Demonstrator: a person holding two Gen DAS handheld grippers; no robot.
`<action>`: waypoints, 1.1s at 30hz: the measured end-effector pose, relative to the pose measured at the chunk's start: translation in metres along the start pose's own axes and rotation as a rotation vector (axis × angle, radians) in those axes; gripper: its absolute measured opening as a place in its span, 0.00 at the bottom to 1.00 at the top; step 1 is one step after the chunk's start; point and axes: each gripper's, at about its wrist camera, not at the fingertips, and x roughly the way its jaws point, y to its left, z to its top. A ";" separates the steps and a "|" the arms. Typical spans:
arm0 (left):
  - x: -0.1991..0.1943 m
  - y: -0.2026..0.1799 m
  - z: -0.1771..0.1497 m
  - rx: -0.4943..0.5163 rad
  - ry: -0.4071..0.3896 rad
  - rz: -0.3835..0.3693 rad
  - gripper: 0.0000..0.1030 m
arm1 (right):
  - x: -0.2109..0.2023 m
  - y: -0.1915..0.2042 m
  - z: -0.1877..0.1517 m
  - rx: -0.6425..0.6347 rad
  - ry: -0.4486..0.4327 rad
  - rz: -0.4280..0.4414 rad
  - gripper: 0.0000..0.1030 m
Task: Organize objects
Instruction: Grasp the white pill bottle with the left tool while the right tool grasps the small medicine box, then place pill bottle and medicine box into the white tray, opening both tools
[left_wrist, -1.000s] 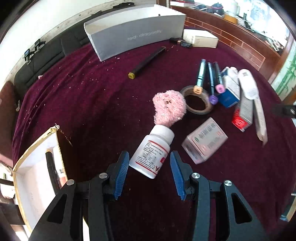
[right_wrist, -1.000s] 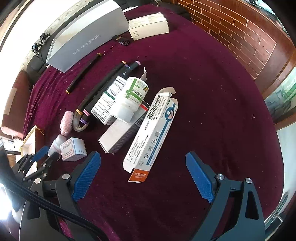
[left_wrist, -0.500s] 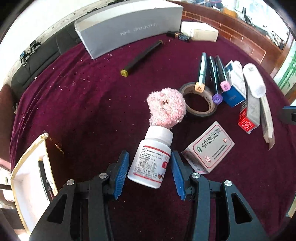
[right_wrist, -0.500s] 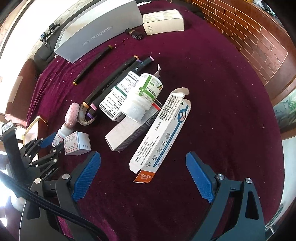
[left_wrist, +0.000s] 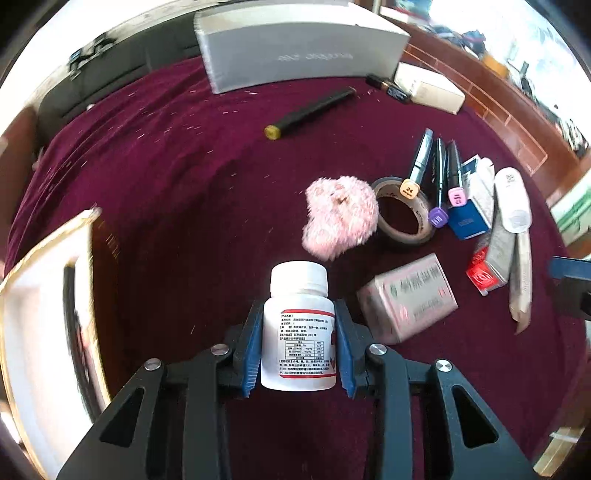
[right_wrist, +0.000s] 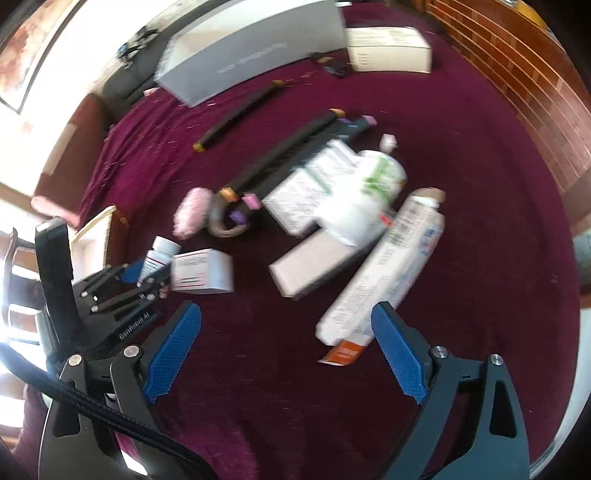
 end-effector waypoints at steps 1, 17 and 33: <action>-0.006 0.003 -0.005 -0.020 -0.007 -0.010 0.29 | 0.002 0.005 0.000 -0.008 0.008 0.018 0.92; -0.100 0.057 -0.089 -0.346 -0.116 -0.143 0.29 | 0.075 0.086 0.013 -0.179 0.077 -0.132 0.87; -0.106 0.098 -0.121 -0.477 -0.131 -0.161 0.29 | 0.062 0.101 0.001 -0.178 0.099 -0.116 0.43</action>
